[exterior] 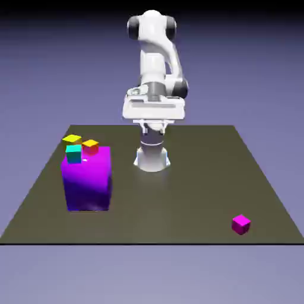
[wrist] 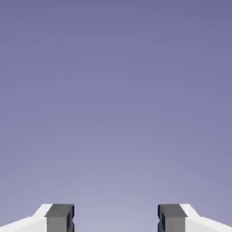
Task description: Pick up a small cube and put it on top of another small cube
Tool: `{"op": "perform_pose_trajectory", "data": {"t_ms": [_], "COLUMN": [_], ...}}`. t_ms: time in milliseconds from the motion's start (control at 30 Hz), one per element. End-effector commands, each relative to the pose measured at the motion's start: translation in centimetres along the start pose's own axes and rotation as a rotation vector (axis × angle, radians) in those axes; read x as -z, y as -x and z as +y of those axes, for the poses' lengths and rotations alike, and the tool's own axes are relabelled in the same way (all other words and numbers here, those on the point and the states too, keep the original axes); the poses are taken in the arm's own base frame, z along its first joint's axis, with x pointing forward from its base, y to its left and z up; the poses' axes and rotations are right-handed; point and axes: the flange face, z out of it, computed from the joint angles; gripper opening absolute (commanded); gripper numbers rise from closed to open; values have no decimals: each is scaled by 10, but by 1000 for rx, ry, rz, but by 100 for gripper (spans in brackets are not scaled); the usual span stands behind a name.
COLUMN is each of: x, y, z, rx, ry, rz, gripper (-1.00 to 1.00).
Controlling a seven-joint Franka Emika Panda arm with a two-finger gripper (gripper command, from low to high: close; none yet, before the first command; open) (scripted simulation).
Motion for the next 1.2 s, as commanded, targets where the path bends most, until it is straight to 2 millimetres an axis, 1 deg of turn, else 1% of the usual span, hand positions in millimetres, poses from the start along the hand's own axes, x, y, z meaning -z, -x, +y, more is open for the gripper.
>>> {"op": "perform_pose_trajectory", "data": {"t_ms": [0, 267, 533, 867, 1167], "x": [-5, -48, -91, -144, -189], "y": [1, 11, 32, 71, 117], "z": [-5, -48, -88, -132, -165], "rx": [58, 516, 968, 1513, 1974], "ry": [10, 57, 49, -47, -225], "rz": [-18, -172, -344, -573, -780], "gripper": [0, 0, 0, 0, 0]}}
